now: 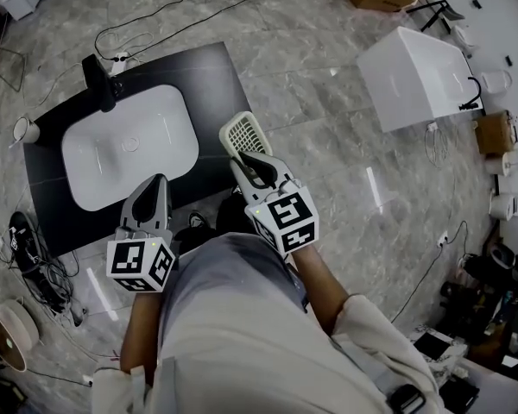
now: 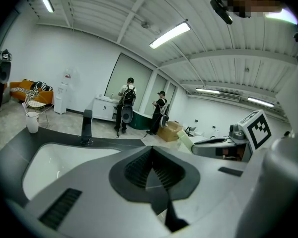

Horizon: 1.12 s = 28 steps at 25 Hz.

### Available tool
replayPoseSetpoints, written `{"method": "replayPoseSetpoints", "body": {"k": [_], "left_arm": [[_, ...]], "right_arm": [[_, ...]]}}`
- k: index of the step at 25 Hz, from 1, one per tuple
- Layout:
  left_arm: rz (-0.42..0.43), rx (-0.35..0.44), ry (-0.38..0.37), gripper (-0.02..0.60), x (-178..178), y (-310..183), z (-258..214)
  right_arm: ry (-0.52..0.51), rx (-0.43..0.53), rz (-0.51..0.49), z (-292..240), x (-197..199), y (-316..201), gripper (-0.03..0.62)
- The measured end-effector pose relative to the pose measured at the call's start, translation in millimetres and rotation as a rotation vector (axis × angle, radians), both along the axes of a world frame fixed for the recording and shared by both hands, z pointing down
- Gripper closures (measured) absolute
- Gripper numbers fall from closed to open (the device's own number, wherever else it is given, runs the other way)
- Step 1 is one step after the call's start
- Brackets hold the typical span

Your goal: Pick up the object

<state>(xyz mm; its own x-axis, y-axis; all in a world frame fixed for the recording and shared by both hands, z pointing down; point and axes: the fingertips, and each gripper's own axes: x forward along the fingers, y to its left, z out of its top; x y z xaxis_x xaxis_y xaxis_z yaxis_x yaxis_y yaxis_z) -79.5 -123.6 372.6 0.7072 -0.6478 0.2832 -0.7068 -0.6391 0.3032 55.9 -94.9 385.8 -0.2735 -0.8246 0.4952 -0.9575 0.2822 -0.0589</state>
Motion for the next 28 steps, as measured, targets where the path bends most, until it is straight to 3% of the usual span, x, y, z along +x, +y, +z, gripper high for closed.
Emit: {"method": "replayPoseSetpoints", "body": {"k": [11, 20, 28], "left_arm": [[-0.041, 0.031, 0.045, 0.581, -18, -10, -18], [-0.025, 0.036, 0.051, 0.583, -17, -5, -23], [-0.074, 0.049, 0.056, 0.583, -25, -10, -28]], "right_arm": [[-0.027, 0.088, 0.020, -37, 0, 11, 0.540], [-0.070, 0.124, 0.042, -51, 4, 18, 0.540], [-0.097, 0.134, 0.036, -59, 6, 20, 0.543]]}}
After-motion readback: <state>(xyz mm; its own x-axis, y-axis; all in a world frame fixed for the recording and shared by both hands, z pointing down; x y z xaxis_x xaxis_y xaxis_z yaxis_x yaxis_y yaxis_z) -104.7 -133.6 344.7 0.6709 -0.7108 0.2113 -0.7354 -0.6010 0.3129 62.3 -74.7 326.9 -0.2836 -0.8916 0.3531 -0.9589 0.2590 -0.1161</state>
